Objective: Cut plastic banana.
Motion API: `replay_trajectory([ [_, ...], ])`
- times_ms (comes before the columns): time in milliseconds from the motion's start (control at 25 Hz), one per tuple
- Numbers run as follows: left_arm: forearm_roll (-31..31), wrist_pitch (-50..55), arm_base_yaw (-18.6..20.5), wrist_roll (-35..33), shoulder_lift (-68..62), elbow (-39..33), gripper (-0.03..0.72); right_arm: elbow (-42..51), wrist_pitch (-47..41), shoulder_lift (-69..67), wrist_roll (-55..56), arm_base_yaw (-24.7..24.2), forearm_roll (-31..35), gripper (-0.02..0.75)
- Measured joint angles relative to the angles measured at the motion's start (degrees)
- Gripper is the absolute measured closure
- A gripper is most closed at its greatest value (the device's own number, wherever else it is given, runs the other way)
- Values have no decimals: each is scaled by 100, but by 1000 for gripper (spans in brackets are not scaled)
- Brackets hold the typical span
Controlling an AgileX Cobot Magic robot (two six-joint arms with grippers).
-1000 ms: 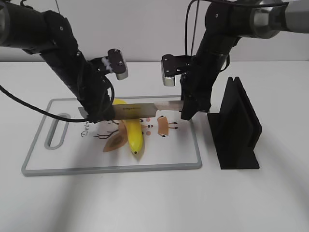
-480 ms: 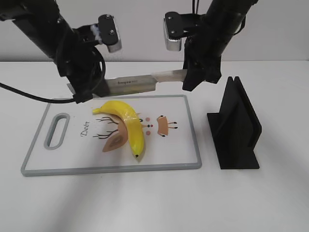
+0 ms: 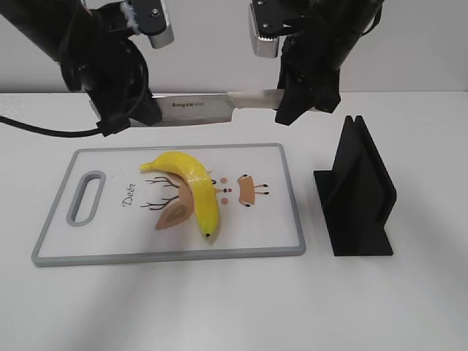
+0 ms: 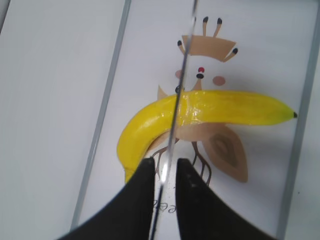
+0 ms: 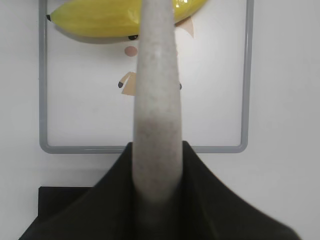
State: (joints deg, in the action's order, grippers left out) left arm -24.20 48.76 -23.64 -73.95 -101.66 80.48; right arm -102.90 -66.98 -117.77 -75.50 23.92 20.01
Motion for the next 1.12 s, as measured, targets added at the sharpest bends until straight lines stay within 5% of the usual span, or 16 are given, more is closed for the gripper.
replay_trajectory([
  [200, -462, 20, 0, 28, -1, 52, 127, 0, 17, 0, 119, 0, 11, 570],
  [280, -501, 20, 0, 137, -1, 203, 52, 0, 24, 0, 134, 0, 11, 570],
  [480, -235, 14, 0, 1033, -1, 752, 34, 0, 6, 36, 158, 0, 11, 570],
  [680, 733, -88, 81, 3021, 177, 1168, 55, 0, -58, 299, 519, -5, -17, 570],
  [880, 1998, 70, 243, 4945, 408, 1409, 77, 0, -179, 514, 1773, -5, -16, 570],
  [1120, 2766, 1235, 636, 6237, 529, 1509, 93, 0, -265, 637, 3698, -5, -17, 570],
])
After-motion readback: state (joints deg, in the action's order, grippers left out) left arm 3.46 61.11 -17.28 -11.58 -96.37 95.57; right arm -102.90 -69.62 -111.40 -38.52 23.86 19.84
